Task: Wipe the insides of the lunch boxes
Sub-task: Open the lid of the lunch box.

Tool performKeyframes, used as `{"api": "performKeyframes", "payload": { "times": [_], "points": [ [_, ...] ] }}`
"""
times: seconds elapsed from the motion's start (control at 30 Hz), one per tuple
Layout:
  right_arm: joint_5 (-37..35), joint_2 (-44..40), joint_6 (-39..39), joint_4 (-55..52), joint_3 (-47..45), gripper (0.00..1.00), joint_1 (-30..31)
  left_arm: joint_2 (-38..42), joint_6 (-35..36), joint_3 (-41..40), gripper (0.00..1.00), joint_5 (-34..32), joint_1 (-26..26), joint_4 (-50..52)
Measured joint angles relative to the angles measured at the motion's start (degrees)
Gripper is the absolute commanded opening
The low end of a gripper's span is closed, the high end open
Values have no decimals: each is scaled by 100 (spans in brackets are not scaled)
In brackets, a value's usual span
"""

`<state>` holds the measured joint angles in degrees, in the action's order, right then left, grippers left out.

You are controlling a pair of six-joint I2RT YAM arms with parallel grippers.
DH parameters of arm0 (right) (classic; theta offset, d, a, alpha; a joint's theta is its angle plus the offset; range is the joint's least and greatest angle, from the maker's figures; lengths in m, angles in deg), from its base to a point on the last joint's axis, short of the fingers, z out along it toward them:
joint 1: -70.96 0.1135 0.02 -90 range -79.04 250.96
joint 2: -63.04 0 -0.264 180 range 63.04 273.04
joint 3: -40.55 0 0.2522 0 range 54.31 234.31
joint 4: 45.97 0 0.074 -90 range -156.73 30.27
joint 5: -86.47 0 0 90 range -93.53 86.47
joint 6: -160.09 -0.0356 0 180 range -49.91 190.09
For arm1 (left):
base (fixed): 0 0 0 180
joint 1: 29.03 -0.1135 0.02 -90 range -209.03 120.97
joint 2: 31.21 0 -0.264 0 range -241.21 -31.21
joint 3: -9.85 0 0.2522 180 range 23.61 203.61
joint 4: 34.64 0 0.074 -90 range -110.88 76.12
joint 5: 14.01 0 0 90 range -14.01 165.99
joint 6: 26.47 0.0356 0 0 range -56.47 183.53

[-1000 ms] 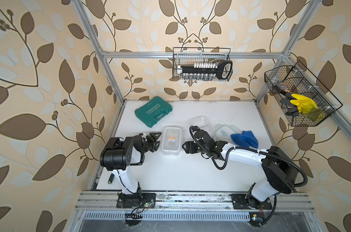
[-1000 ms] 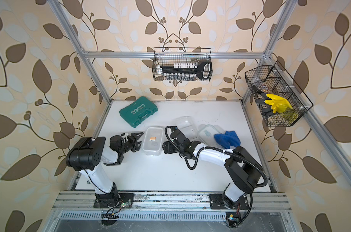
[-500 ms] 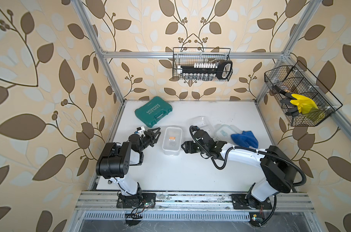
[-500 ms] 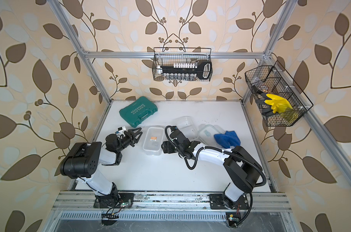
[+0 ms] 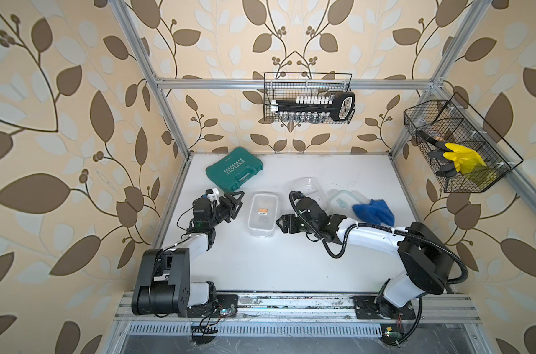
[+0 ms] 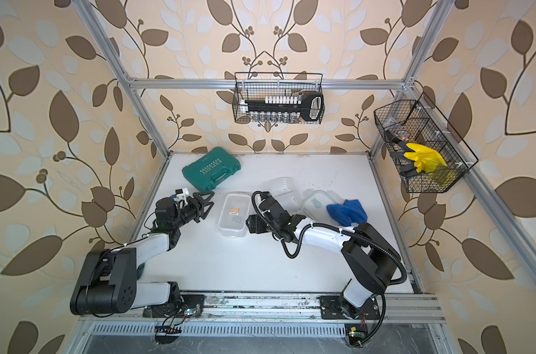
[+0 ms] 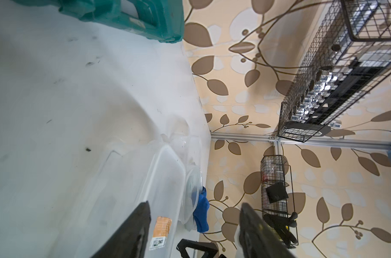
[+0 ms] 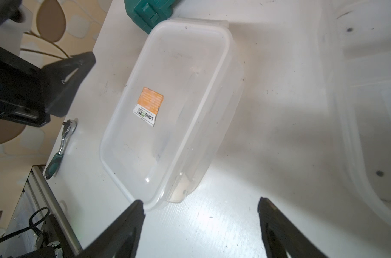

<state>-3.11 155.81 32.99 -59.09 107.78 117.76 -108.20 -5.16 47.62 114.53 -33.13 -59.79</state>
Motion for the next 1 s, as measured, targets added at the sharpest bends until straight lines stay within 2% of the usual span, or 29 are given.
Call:
{"api": "performKeyframes", "payload": {
  "times": [0.1, 0.23, 0.33, 0.8, 1.0],
  "points": [
    [66, 0, -70, 70, -4, 82, -55, -433, 4, -2, 73, 33, -2, -31],
    [376, 0, -297, 673, -205, 82, -302, -1263, -94, -24, 73, 140, -2, -334],
    [566, 4, -439, 1051, -407, 82, -457, -1563, -203, -114, 73, 201, -2, -601],
    [1250, 831, -1141, 2516, -680, 81, -575, -1547, -177, -114, 73, 319, 2, -887],
    [1480, 1165, -1434, 3071, -715, 78, -610, -1652, -256, -105, 72, 337, 140, -1182]
  ]
}}
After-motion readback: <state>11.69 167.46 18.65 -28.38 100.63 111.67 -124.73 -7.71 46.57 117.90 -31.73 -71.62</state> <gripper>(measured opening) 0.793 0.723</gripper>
